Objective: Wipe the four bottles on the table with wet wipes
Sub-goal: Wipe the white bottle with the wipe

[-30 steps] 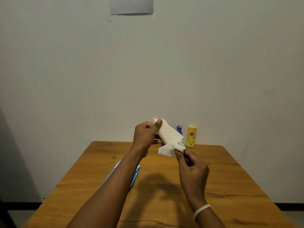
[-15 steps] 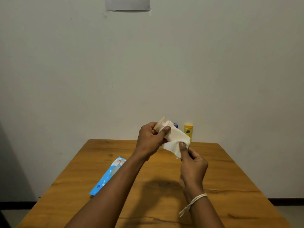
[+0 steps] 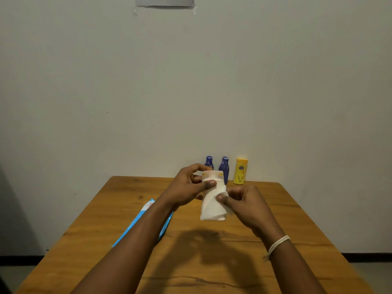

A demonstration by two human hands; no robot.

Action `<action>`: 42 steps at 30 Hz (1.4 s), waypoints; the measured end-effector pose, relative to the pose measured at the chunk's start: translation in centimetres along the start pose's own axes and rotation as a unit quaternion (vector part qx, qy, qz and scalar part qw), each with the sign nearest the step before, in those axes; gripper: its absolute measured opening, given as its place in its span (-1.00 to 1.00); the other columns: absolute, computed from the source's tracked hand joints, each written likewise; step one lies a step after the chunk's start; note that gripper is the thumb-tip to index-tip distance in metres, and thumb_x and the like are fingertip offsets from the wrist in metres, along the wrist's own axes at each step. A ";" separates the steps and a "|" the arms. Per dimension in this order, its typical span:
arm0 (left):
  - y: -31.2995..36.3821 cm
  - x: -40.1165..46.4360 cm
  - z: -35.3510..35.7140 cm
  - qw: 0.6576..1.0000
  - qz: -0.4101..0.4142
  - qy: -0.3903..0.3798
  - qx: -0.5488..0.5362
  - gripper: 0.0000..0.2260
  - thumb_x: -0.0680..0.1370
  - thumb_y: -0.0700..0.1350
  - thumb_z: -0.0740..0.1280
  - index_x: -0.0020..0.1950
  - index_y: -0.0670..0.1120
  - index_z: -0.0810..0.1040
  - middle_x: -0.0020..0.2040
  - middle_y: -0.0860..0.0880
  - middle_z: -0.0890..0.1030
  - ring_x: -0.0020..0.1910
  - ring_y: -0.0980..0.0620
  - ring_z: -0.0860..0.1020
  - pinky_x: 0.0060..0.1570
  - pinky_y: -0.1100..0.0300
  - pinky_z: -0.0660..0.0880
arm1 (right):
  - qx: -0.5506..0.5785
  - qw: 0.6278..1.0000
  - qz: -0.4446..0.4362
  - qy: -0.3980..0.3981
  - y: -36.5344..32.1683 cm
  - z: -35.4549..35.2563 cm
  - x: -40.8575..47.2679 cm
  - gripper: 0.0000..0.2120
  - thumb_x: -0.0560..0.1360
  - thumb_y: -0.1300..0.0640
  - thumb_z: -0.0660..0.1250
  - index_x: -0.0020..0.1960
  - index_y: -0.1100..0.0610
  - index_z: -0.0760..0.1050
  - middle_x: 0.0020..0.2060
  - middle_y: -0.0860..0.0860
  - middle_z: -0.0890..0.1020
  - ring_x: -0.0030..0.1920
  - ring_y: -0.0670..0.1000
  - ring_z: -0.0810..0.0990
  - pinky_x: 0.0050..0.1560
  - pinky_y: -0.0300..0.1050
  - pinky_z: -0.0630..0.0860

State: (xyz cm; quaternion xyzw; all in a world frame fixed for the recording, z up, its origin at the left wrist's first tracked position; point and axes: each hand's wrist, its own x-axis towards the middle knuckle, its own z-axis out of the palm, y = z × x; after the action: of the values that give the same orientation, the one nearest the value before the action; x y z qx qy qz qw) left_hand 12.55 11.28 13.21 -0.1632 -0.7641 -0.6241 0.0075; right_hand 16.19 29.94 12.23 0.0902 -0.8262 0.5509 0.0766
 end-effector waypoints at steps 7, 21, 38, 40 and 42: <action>0.0 -0.4 -0.3 0.999 0.035 0.010 0.003 -0.65 0.50 -0.23 0.48 0.26 -0.05 0.58 0.02 -0.07 0.73 0.01 -0.02 0.70 -0.10 0.08 0.66 | 0.049 0.998 -0.022 0.024 -0.4 0.1 -0.1 -0.91 0.52 0.11 0.42 -0.05 -0.05 0.67 -0.19 -0.13 0.73 -0.15 -0.16 0.69 -0.12 -0.19 0.63; 0.5 -0.2 0.6 0.982 -0.012 -0.058 -0.180 -0.67 0.63 -0.11 0.27 0.38 -0.13 0.50 0.22 -0.19 0.61 0.09 -0.09 0.61 0.06 0.03 0.59 | 0.075 0.982 -0.099 0.145 -1.4 1.9 1.2 -0.82 0.53 0.07 0.41 0.11 0.03 0.68 -0.14 -0.15 0.70 -0.10 -0.15 0.68 -0.13 -0.17 0.66; 4.2 -0.5 -0.8 0.954 -0.022 -0.058 -0.294 -0.70 0.63 -0.09 0.19 0.30 -0.16 0.53 0.05 -0.14 0.67 0.00 -0.04 0.66 0.01 0.09 0.61 | -0.214 0.903 -0.339 0.154 -3.9 2.6 1.1 -0.67 0.54 0.20 0.38 0.30 0.17 0.56 0.10 0.08 0.53 0.10 -0.01 0.49 0.05 -0.18 0.58; 4.8 0.2 -1.7 0.957 -0.012 -0.020 -0.290 -0.72 0.67 -0.09 0.18 0.28 -0.21 0.51 0.00 -0.18 0.66 -0.07 -0.05 0.66 -0.07 0.08 0.61 | -0.225 0.898 -0.361 0.112 -2.4 2.7 -0.4 -0.66 0.54 0.15 0.36 0.31 0.15 0.54 0.12 0.07 0.53 0.12 -0.02 0.49 0.09 -0.17 0.60; 5.1 0.7 -2.5 0.963 -0.010 0.026 -0.267 -0.73 0.68 -0.08 0.19 0.23 -0.24 0.50 -0.11 -0.16 0.66 -0.19 -0.02 0.66 -0.20 0.10 0.61 | -0.224 0.897 -0.372 0.081 -0.6 2.9 -2.3 -0.61 0.53 0.12 0.34 0.35 0.13 0.52 0.12 0.06 0.55 0.12 -0.04 0.51 0.07 -0.14 0.63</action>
State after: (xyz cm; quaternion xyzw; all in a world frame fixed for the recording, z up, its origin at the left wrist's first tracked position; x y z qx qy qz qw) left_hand 12.71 9.89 18.74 -0.1349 -0.5705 -0.8098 -0.0226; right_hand 18.52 27.21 11.11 0.3261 -0.8249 0.2886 0.3604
